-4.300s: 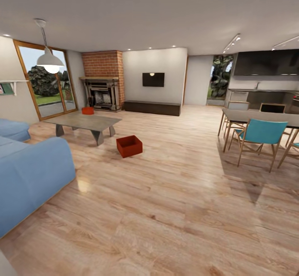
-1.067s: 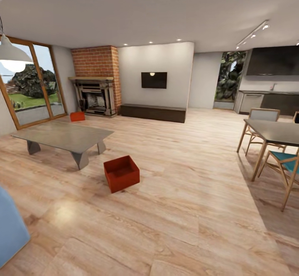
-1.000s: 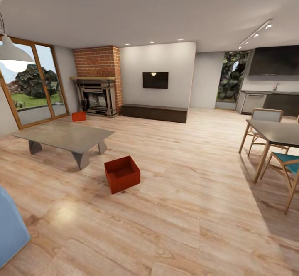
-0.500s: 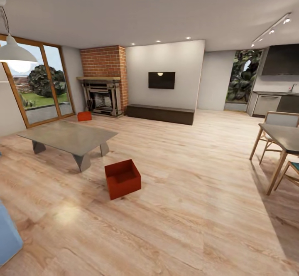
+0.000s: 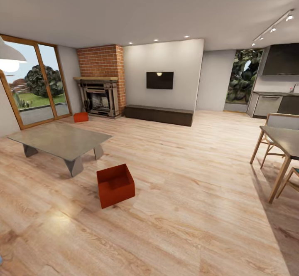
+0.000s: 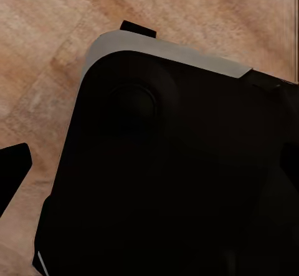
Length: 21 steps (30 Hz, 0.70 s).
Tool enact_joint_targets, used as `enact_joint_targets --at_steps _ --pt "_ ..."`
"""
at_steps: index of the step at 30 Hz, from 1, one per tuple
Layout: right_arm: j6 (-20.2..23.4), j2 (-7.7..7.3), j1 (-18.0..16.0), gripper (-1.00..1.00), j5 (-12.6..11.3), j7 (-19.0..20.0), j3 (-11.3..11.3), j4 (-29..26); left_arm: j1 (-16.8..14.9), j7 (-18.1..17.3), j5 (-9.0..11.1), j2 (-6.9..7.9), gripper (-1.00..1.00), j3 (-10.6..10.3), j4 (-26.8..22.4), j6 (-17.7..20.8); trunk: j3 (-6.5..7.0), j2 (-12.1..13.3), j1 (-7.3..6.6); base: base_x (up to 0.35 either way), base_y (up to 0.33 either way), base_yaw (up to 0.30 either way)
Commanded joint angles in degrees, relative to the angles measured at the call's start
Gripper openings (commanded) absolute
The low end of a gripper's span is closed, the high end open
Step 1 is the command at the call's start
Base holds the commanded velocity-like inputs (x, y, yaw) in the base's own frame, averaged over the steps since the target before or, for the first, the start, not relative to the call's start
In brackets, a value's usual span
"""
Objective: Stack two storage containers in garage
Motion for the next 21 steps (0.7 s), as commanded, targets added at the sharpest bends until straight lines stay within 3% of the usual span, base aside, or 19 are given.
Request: enact_joint_targets --at_steps 1,7,21 --pt "-0.4 0.01 -0.1 1.00 0.2 0.0 0.3 0.2 0.0 0.0 0.3 -0.01 1.00 0.1 0.0 -0.1 -0.06 0.0 0.03 0.297 -0.175 0.000" --pt "-0.4 0.02 -0.1 1.00 0.2 0.0 0.3 0.2 0.0 0.0 0.3 0.13 1.00 0.1 0.0 -0.1 -0.06 0.0 0.03 0.303 -0.139 0.119" --pt "-0.5 -0.04 -0.1 1.00 0.2 0.0 0.3 0.2 0.0 0.0 0.3 0.17 1.00 0.1 0.0 -0.1 -0.06 0.0 0.03 0.313 -0.059 0.255"
